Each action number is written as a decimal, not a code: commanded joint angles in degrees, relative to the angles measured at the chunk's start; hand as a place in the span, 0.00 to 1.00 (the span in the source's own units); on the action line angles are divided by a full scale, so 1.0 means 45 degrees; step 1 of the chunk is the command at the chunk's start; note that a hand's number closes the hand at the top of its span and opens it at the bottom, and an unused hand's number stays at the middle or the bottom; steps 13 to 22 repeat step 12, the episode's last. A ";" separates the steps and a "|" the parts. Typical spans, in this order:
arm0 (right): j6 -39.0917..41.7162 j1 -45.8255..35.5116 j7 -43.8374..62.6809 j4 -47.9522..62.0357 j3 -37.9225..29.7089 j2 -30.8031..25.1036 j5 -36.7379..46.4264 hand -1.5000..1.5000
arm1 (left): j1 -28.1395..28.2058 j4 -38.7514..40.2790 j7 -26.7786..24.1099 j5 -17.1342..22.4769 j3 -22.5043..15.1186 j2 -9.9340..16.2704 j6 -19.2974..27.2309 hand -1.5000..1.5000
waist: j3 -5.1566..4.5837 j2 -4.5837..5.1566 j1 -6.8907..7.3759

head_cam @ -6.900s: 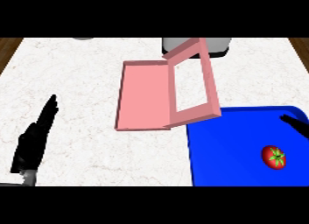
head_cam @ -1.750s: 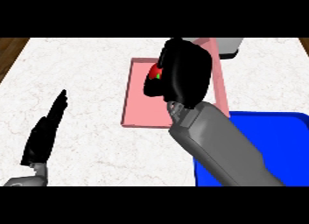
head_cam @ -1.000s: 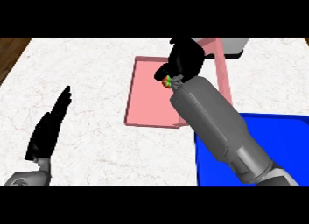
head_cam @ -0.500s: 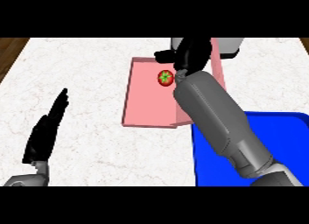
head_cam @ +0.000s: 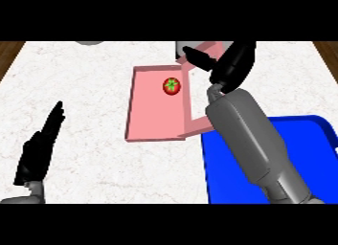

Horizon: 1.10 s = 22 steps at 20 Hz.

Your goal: Pick the tomato from the tray and place it in the cardboard box

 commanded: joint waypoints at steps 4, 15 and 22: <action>-0.0473 0.3797 0.0913 -0.4882 -0.0509 -0.0651 0.0947 0.00 | 0.0525 -0.0487 0.0478 -0.0378 -0.0018 -0.0120 0.0433 0.50 | 0.0006 -0.0195 -0.0610; 0.2186 0.9385 0.0871 -1.2572 0.0372 -0.3160 -0.0320 0.00 | 0.0706 -0.0392 -0.0074 -0.0059 0.0131 -0.0195 0.0225 0.50 | -0.0008 -0.0074 -0.0488; 0.2186 0.9385 0.0871 -1.2572 0.0372 -0.3160 -0.0320 0.00 | 0.0706 -0.0392 -0.0074 -0.0059 0.0131 -0.0195 0.0225 0.50 | -0.0008 -0.0074 -0.0488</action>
